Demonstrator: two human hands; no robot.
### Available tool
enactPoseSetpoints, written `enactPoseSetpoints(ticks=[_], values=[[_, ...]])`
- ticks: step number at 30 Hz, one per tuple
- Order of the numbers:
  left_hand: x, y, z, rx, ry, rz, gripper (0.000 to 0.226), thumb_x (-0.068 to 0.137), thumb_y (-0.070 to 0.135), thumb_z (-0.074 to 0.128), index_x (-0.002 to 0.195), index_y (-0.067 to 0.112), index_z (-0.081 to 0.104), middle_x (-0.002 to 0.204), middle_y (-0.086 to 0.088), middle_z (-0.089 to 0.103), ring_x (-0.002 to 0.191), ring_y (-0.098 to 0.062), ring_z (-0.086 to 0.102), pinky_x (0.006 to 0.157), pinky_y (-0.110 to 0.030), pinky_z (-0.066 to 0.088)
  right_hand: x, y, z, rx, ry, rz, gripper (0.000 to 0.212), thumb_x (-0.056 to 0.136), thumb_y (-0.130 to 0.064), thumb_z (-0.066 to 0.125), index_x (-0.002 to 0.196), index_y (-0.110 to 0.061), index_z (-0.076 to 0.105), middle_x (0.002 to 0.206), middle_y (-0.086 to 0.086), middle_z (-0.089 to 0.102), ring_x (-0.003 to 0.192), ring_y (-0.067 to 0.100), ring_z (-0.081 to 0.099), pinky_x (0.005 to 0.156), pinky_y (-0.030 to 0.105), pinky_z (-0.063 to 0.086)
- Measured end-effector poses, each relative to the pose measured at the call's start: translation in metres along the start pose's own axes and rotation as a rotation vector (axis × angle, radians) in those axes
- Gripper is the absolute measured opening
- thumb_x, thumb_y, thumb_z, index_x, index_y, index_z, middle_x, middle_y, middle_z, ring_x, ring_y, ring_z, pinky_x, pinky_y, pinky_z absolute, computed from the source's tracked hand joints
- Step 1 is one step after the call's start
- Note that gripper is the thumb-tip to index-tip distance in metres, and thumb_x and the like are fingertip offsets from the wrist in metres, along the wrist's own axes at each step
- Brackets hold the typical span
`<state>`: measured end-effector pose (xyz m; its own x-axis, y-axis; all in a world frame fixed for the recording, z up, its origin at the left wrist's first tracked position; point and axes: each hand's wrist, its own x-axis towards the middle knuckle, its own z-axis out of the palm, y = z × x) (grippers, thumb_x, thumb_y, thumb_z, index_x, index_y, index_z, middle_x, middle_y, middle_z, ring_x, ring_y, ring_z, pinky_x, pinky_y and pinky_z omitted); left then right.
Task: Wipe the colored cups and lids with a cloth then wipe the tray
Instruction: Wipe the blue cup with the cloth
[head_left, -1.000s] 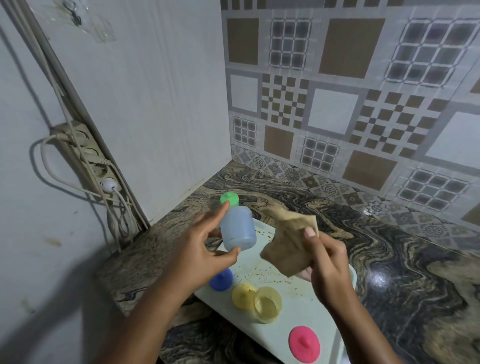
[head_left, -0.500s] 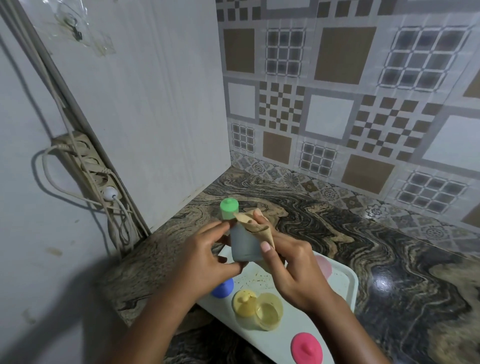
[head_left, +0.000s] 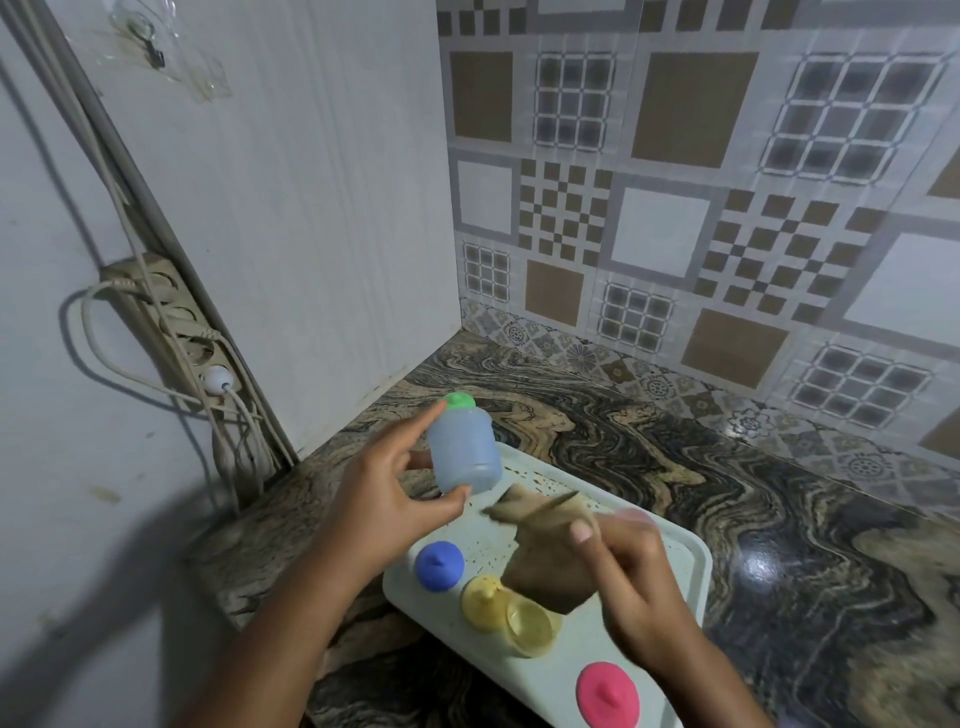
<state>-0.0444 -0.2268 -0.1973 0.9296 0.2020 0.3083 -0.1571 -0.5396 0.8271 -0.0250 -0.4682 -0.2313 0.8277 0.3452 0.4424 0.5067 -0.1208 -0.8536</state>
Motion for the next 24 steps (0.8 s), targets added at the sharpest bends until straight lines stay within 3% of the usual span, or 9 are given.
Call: enactPoseSetpoints(ticks=[2,3,5,7,11,14,17,21,24], values=[[-0.001,-0.001,0.002,0.023,0.001,-0.005,0.084,0.067,0.018,0.090,0.139,0.040,0.052,0.128,0.019,0.061,0.104,0.009,0.063,0.079,-0.010,0.053,0.008,-0.002,-0.001,0.130,0.125,0.121,0.052,0.099,-0.059,0.048,0.082,-0.016,0.072,0.065,0.011,0.065,0.061,0.017,0.055,0.055,0.044,0.048],[-0.001,-0.001,0.003,0.026,-0.004,-0.008,0.083,0.067,0.020,0.090,0.138,0.040,0.052,0.127,0.016,0.063,0.105,0.009,0.063,0.078,-0.013,0.055,0.014,-0.003,-0.001,0.188,0.165,0.159,0.061,0.096,-0.063,0.049,0.079,-0.008,0.070,0.063,0.017,0.060,0.063,0.019,0.051,0.054,0.044,0.045],[-0.003,0.002,0.008,0.017,-0.034,0.004,0.084,0.066,0.024,0.090,0.139,0.040,0.052,0.128,0.014,0.060,0.105,0.005,0.063,0.073,-0.022,0.060,0.028,-0.013,0.003,0.293,0.193,0.162,0.057,0.100,-0.046,0.048,0.077,0.004,0.063,0.063,0.011,0.054,0.063,0.016,0.048,0.054,0.031,0.042],[-0.004,0.005,0.015,0.076,-0.037,0.065,0.085,0.063,0.027,0.090,0.139,0.038,0.053,0.125,0.014,0.060,0.101,-0.001,0.065,0.067,-0.028,0.062,0.040,-0.023,0.008,0.297,0.152,0.148,0.054,0.101,-0.034,0.046,0.076,0.014,0.052,0.063,0.010,0.047,0.059,0.016,0.042,0.049,0.028,0.036],[-0.007,0.006,0.028,-0.024,-0.022,0.017,0.092,0.058,0.013,0.096,0.137,0.035,0.053,0.122,0.008,0.066,0.102,-0.007,0.067,0.067,-0.031,0.064,0.050,-0.025,0.013,0.088,0.041,0.109,0.060,0.099,-0.051,0.043,0.068,0.001,0.047,0.056,0.016,0.044,0.055,0.023,0.037,0.052,0.048,0.034],[-0.008,0.002,0.028,-0.065,0.008,0.012,0.088,0.055,0.011,0.097,0.129,0.039,0.058,0.114,0.008,0.068,0.099,-0.012,0.069,0.069,-0.038,0.064,0.051,-0.021,0.012,0.060,0.024,0.131,0.063,0.098,-0.054,0.042,0.067,0.000,0.046,0.058,0.005,0.040,0.057,0.020,0.035,0.053,0.050,0.033],[-0.009,0.000,0.026,-0.068,0.006,-0.006,0.080,0.054,0.029,0.095,0.126,0.044,0.062,0.114,0.011,0.070,0.100,-0.008,0.070,0.063,-0.038,0.064,0.048,-0.020,0.013,0.024,0.000,0.110,0.053,0.099,-0.052,0.041,0.067,-0.011,0.050,0.059,-0.009,0.040,0.058,0.010,0.036,0.053,0.042,0.031],[-0.007,0.000,0.023,-0.113,0.003,-0.033,0.079,0.054,0.037,0.087,0.129,0.031,0.062,0.114,0.009,0.072,0.104,-0.008,0.070,0.066,-0.039,0.064,0.041,-0.021,0.014,-0.063,-0.027,0.006,0.036,0.105,-0.039,0.040,0.077,-0.051,0.060,0.061,-0.003,0.049,0.058,0.010,0.044,0.056,0.028,0.036],[-0.003,0.000,0.014,-0.135,0.034,-0.036,0.076,0.056,0.033,0.085,0.129,0.034,0.062,0.113,0.009,0.073,0.107,-0.008,0.069,0.075,-0.041,0.064,0.030,-0.023,0.014,-0.111,-0.053,-0.088,0.035,0.107,-0.023,0.044,0.084,-0.036,0.066,0.069,-0.023,0.058,0.062,0.000,0.054,0.060,0.018,0.038]])
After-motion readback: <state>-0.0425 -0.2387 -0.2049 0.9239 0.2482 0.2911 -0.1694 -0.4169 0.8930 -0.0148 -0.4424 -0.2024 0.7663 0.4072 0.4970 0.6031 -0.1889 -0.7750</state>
